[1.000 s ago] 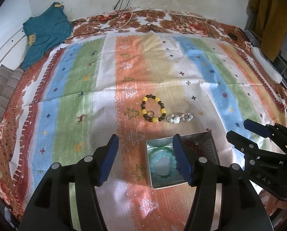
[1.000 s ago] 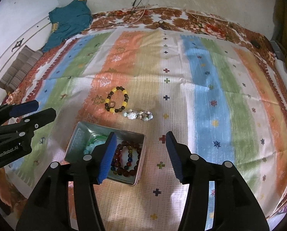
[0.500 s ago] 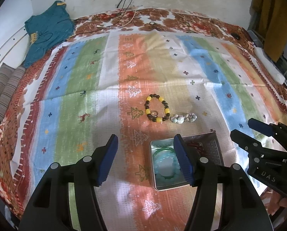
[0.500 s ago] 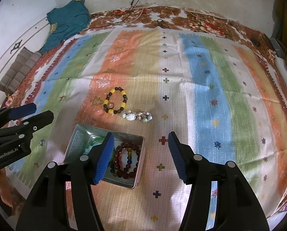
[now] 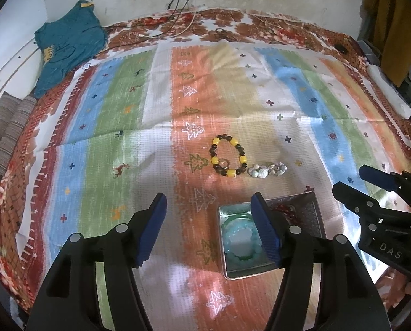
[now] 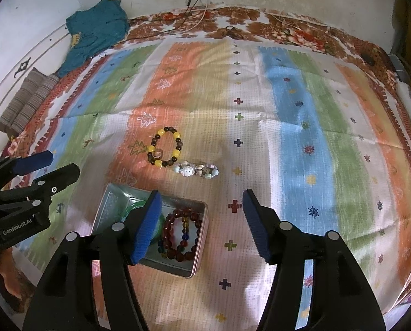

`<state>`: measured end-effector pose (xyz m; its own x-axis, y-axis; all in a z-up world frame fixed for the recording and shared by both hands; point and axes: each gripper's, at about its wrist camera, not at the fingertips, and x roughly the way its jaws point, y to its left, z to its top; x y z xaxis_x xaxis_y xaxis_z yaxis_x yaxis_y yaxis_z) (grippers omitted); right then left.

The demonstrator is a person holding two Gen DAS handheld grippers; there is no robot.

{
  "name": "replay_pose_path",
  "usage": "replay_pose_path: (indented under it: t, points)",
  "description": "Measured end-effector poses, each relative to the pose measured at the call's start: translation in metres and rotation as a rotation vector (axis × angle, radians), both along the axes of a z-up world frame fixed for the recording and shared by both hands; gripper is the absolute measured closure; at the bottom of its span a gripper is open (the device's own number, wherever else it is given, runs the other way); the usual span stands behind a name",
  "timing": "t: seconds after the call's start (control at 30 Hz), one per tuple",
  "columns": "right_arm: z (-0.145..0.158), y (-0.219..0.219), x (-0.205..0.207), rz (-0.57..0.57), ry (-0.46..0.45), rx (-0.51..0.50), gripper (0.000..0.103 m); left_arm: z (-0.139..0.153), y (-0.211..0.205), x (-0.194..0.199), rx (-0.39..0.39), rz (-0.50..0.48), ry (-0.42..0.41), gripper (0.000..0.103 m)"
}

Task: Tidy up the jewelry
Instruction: 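Move both open grippers down to the yellow-black and white stone bracelets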

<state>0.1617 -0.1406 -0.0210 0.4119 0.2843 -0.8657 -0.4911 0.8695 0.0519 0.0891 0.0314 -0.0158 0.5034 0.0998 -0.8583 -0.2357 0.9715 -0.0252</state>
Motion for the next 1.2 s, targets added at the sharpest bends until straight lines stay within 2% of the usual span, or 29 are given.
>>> replay_pose_path:
  t: [0.33, 0.53, 1.2]
  points:
    - [-0.013, 0.007, 0.020, 0.002, 0.033, -0.035, 0.039, -0.010, 0.008, 0.028, 0.031, 0.019, 0.016, 0.038]
    - [-0.027, 0.015, 0.035, 0.007, 0.059, -0.073, 0.038, -0.025, 0.024, 0.047, -0.016, 0.061, 0.047, 0.038]
    - [-0.078, 0.020, 0.080, -0.008, 0.161, -0.167, 0.038, -0.060, 0.018, 0.089, 0.041, 0.017, 0.126, 0.036]
